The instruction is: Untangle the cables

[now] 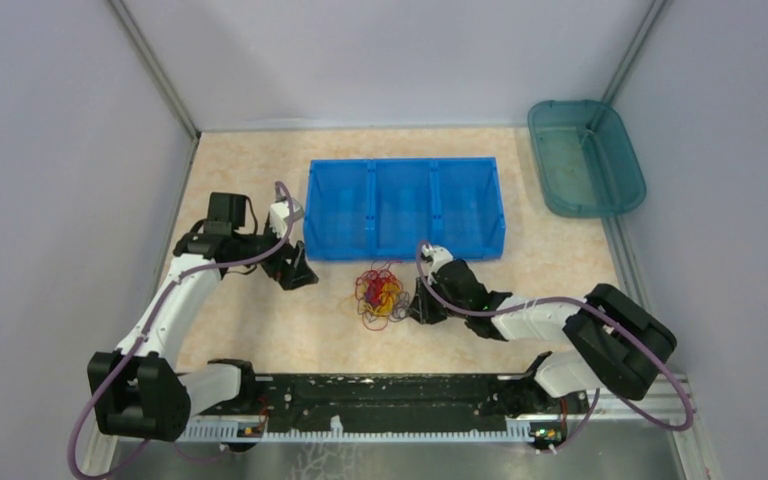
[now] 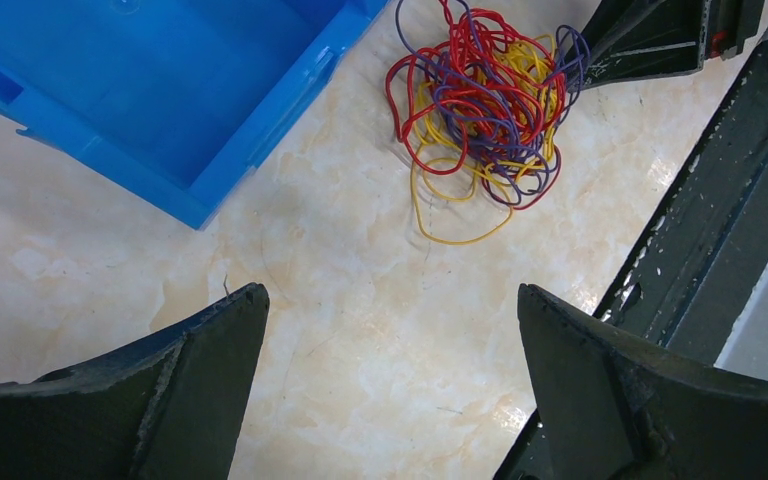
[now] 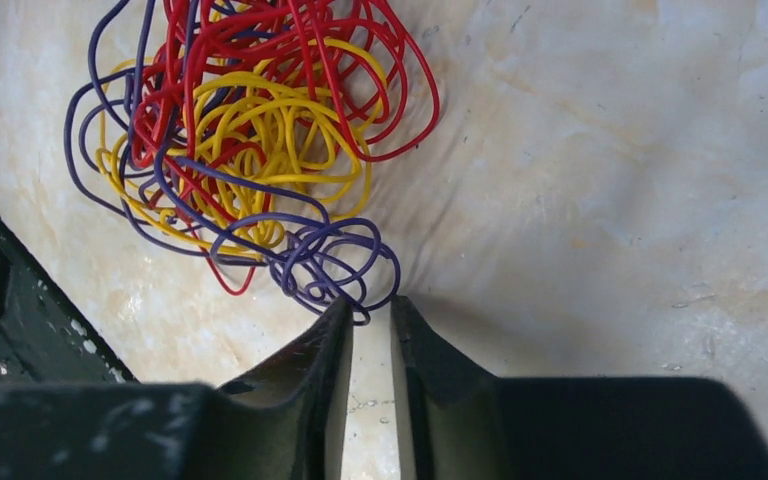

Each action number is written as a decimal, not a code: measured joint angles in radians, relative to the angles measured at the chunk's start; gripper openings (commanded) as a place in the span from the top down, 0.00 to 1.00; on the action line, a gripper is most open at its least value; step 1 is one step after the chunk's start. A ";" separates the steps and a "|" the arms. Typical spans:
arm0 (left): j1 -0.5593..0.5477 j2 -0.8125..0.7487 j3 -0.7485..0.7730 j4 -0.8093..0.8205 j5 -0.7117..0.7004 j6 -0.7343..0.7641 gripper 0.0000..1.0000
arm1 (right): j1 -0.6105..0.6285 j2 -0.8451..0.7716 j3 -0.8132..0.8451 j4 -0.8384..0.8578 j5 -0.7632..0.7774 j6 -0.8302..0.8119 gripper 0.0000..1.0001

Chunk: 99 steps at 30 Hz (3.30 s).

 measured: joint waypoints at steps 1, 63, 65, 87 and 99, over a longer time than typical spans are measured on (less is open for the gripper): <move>0.000 0.000 0.000 -0.001 -0.002 0.000 0.00 | 0.000 0.009 0.001 0.011 -0.002 0.003 0.89; -0.208 -0.112 0.210 -0.248 0.306 0.158 0.94 | 0.171 -0.034 0.538 -0.077 -0.284 0.031 1.00; -0.208 -0.112 0.210 -0.248 0.310 0.156 1.00 | 0.171 -0.034 0.538 -0.077 -0.286 0.031 1.00; -0.218 -0.283 0.257 0.021 0.087 -0.264 1.00 | 0.169 -0.231 0.421 0.010 -0.153 -0.074 0.26; -0.218 -0.257 0.378 0.022 0.042 -0.441 1.00 | 0.180 -0.022 0.465 0.175 -0.094 -0.187 0.36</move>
